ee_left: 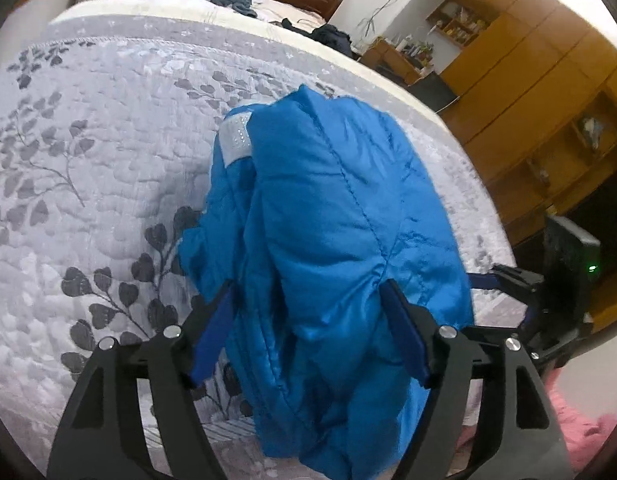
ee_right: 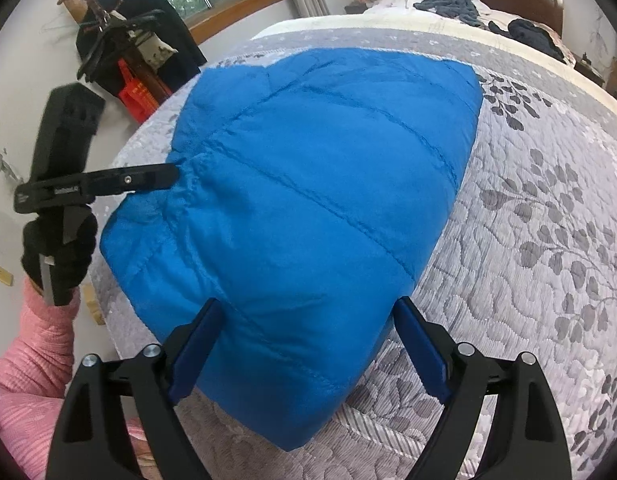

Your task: Fold large clothes

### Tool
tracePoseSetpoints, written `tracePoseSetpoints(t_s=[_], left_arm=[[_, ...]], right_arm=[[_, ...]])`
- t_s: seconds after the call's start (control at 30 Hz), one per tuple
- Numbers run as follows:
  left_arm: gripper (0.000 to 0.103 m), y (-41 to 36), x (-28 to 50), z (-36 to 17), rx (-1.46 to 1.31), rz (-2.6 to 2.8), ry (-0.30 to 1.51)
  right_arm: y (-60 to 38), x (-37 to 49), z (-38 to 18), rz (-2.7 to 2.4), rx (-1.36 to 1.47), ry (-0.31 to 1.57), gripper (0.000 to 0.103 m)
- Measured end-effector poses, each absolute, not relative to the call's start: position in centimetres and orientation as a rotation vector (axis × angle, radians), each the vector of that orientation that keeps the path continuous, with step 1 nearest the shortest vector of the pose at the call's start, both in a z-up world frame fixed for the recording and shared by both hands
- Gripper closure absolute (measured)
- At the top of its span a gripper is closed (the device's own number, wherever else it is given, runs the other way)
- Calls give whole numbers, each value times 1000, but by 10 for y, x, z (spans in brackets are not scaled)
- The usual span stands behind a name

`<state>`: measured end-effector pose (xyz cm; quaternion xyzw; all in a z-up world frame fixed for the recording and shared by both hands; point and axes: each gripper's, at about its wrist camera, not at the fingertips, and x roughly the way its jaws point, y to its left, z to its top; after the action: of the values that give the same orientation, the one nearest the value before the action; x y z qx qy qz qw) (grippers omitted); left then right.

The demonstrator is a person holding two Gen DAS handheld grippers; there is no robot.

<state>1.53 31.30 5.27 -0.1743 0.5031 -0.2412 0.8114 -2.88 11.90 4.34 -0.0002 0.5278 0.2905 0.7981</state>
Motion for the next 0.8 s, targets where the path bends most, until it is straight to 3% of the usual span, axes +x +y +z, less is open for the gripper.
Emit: tracePoseSetpoints(t_s=[0.5,0.8], left_arm=[[16,312,37,44,-442,-593,1111],[4,313,56,27,-445,-643,1133]], right_arm=[[61,19,33,681,377,1143,15],[47,45,1,739,535,1178,8]])
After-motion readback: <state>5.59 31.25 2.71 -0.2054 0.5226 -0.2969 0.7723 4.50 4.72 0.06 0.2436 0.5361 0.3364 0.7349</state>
